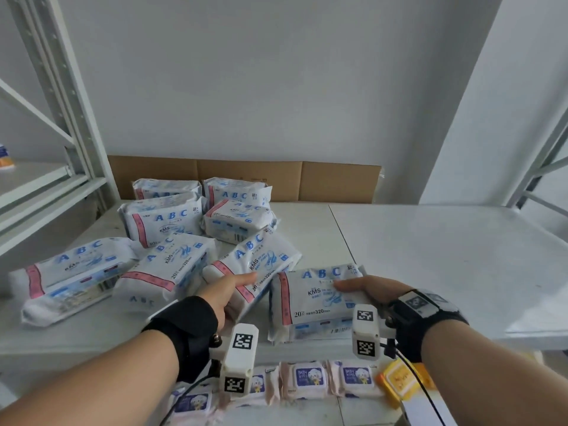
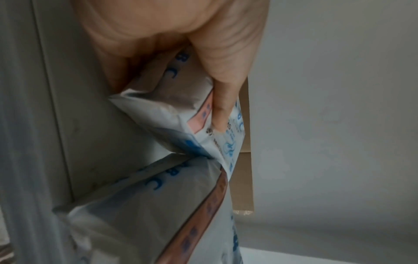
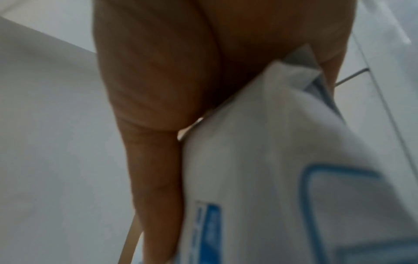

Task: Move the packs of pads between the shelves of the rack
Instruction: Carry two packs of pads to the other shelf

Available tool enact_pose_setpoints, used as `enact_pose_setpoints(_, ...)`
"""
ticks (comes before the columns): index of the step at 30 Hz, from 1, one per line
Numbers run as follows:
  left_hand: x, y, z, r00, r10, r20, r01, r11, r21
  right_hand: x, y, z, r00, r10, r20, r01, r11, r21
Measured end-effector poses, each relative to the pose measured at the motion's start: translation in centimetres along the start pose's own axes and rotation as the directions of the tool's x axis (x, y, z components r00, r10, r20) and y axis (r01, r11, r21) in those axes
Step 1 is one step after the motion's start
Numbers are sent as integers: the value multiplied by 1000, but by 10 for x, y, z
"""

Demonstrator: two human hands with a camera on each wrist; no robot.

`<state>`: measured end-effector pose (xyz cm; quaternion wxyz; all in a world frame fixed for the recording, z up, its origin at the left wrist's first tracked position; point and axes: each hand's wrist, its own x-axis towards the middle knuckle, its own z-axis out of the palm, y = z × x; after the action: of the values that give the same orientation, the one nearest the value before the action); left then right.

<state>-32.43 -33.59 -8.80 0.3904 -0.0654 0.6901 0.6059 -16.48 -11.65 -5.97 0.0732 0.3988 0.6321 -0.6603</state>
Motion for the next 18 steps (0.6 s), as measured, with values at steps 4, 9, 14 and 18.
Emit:
enact_pose_setpoints(4, 2, -2, 4, 997, 71, 30, -70, 997, -25, -22, 18, -13, 998, -27, -50, 33, 991, 127)
enact_pose_setpoints(9, -16, -7, 45, 981, 153, 121, -138, 983, -124, -62, 54, -43, 968, -120, -219, 207, 875, 438)
enact_pose_setpoints(14, -52, -19, 113, 950, 218, 223, -178, 966, -185, -116, 83, -84, 916, -201, -346, 384, 687, 617)
enact_pose_setpoints(18, -86, -39, 171, 937, 216, 276, -167, 968, -188, -156, 110, -118, 870, -234, -433, 481, 594, 644)
